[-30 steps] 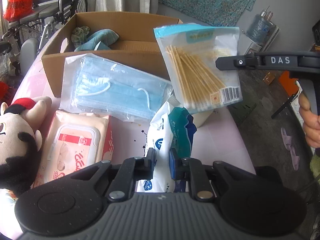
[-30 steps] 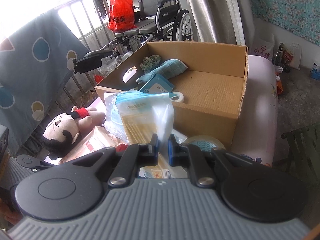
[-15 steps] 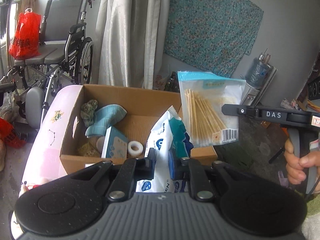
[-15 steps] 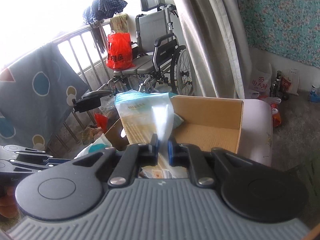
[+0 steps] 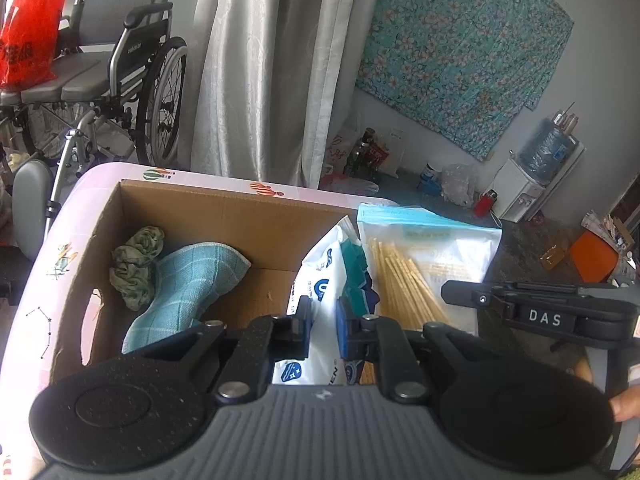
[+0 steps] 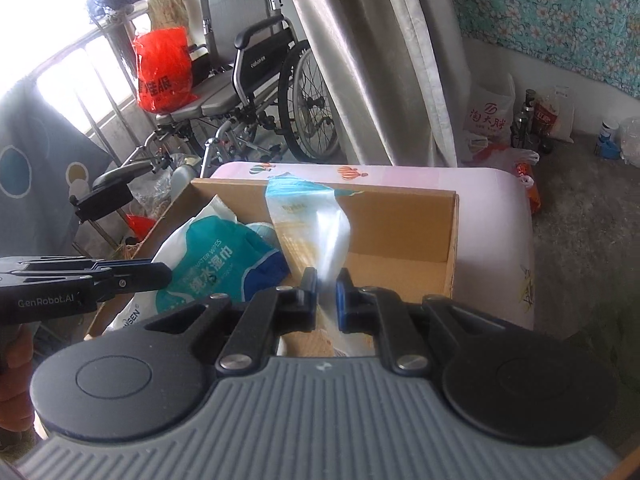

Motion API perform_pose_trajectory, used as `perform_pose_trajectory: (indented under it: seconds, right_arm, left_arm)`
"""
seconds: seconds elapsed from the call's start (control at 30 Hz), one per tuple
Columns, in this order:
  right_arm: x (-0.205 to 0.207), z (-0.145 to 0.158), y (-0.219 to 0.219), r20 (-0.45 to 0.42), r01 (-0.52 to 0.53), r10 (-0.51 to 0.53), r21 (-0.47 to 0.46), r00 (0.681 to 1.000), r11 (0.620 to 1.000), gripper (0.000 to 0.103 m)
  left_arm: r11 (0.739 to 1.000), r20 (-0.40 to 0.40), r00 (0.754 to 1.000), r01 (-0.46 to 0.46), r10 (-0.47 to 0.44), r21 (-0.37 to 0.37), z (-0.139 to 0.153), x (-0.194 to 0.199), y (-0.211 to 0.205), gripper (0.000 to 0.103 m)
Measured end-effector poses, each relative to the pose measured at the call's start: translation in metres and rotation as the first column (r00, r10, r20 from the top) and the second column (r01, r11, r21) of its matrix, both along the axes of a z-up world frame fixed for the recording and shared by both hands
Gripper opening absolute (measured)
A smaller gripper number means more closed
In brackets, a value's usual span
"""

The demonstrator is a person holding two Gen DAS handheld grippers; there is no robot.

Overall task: Organize soft objects
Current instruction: 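Lift and carry the wet-wipes pack and cotton-swab bag with both tools into the box, then open both tools to release the wet-wipes pack and cotton swabs in the box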

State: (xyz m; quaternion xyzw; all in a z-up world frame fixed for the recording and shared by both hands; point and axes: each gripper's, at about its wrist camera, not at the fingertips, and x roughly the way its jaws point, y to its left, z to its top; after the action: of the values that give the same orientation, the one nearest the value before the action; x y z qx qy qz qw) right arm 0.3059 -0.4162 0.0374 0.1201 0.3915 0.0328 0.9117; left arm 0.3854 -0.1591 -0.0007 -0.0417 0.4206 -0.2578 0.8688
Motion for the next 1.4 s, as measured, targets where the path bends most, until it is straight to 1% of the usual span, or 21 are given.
perform_pose_trajectory:
  seconds: [0.07, 0.23, 0.33, 0.37, 0.47, 0.57, 0.6, 0.67, 0.7, 0.8, 0.87, 0.93, 0.97, 1.0, 1.03, 1.07, 1.1, 1.13, 1.17, 1.27, 1.4]
  right_arm:
    - [0.023, -0.021, -0.002, -0.036, 0.007, -0.006, 0.001, 0.999, 1.0, 0.008]
    - [0.065, -0.058, -0.014, -0.106, 0.015, -0.011, 0.042, 0.994, 0.999, 0.008]
    - [0.08, -0.072, -0.016, -0.127, 0.017, -0.01, 0.056, 0.992, 0.998, 0.008]
    - [0.085, -0.076, -0.017, -0.132, 0.016, -0.009, 0.059, 0.991, 0.998, 0.008]
    - [0.093, -0.085, -0.014, -0.142, 0.01, -0.002, 0.055, 0.99, 0.998, 0.008]
    - [0.099, -0.093, -0.01, -0.154, 0.01, -0.005, 0.034, 0.988, 0.999, 0.008]
    - [0.102, -0.095, -0.01, -0.157, 0.013, -0.007, 0.032, 0.988, 0.999, 0.008]
    - [0.104, -0.097, -0.01, -0.157, 0.02, -0.014, 0.037, 0.988, 0.999, 0.009]
    - [0.104, -0.097, -0.01, -0.155, 0.019, -0.012, 0.044, 0.988, 0.999, 0.01]
    - [0.108, -0.097, -0.011, -0.16, 0.022, -0.012, 0.058, 0.987, 0.998, 0.012]
    - [0.11, -0.098, -0.01, -0.166, 0.031, -0.024, 0.041, 0.986, 0.999, 0.013]
    - [0.112, -0.098, -0.009, -0.169, 0.042, -0.039, 0.017, 0.985, 0.999, 0.014]
    - [0.113, -0.097, -0.009, -0.167, 0.05, -0.05, -0.003, 0.985, 0.999, 0.015]
    - [0.112, -0.095, -0.01, -0.162, 0.054, -0.056, -0.017, 0.985, 0.998, 0.017]
    - [0.112, -0.094, -0.012, -0.158, 0.061, -0.064, -0.026, 0.985, 0.998, 0.022]
    - [0.111, -0.092, -0.012, -0.154, 0.068, -0.071, -0.029, 0.986, 0.997, 0.028]
    - [0.109, -0.089, -0.014, -0.142, 0.07, -0.072, -0.021, 0.987, 0.997, 0.032]
    - [0.107, -0.086, -0.015, -0.134, 0.071, -0.073, -0.016, 0.988, 0.997, 0.04]
    - [0.106, -0.083, -0.016, -0.13, 0.084, -0.087, -0.025, 0.988, 0.996, 0.046]
    - [0.1, -0.075, -0.017, -0.115, 0.093, -0.097, -0.043, 0.989, 0.995, 0.046]
    - [0.095, -0.067, -0.012, -0.115, 0.092, -0.099, -0.061, 0.988, 0.994, 0.046]
  left_arm:
    - [1.0, -0.026, 1.0, 0.0, 0.0, -0.01, -0.013, 0.016, -0.005, 0.013]
    - [0.998, -0.088, 0.996, -0.012, 0.006, -0.059, -0.047, 0.054, -0.009, 0.011]
    - [0.997, -0.117, 0.993, -0.015, 0.007, -0.075, -0.063, 0.072, -0.009, 0.0]
    - [0.996, -0.111, 0.994, -0.017, 0.007, -0.084, -0.065, 0.076, -0.009, 0.0]
    - [0.998, -0.088, 0.996, -0.039, 0.035, -0.047, -0.068, 0.084, -0.011, 0.001]
    - [0.998, -0.101, 0.993, -0.058, 0.057, -0.005, -0.069, 0.09, -0.012, 0.004]
    - [0.998, -0.108, 0.992, -0.062, 0.062, 0.0, -0.069, 0.091, -0.012, 0.006]
    - [0.998, -0.114, 0.991, -0.065, 0.064, -0.001, -0.066, 0.09, -0.009, 0.019]
    - [0.998, -0.107, 0.992, -0.066, 0.065, -0.001, -0.064, 0.087, -0.008, 0.022]
    - [0.997, -0.077, 0.994, -0.073, 0.075, 0.019, -0.053, 0.077, -0.003, 0.035]
    - [0.996, -0.066, 0.994, -0.087, 0.088, 0.019, -0.043, 0.069, 0.004, 0.052]
    - [0.995, -0.041, 0.994, -0.105, 0.105, 0.002, -0.03, 0.059, 0.014, 0.057]
    - [0.994, -0.029, 0.993, -0.11, 0.11, -0.001, -0.025, 0.054, 0.018, 0.063]
    - [0.993, -0.015, 0.993, -0.119, 0.119, -0.004, -0.017, 0.049, 0.024, 0.067]
    - [0.992, -0.003, 0.992, -0.129, 0.129, -0.01, -0.01, 0.044, 0.029, 0.075]
    - [0.99, 0.013, 0.99, -0.137, 0.138, -0.02, -0.004, 0.039, 0.034, 0.079]
    - [0.989, 0.028, 0.989, -0.147, 0.148, -0.03, 0.002, 0.034, 0.038, 0.08]
    - [0.987, 0.039, 0.987, -0.154, 0.156, -0.038, 0.008, 0.03, 0.043, 0.083]
    - [0.986, 0.048, 0.985, -0.161, 0.163, -0.046, 0.014, 0.026, 0.047, 0.086]
    - [0.982, 0.089, 0.979, -0.178, 0.183, -0.061, 0.031, 0.009, 0.058, 0.089]
    - [0.984, 0.131, 0.975, -0.176, 0.179, -0.038, 0.05, -0.015, 0.067, 0.091]
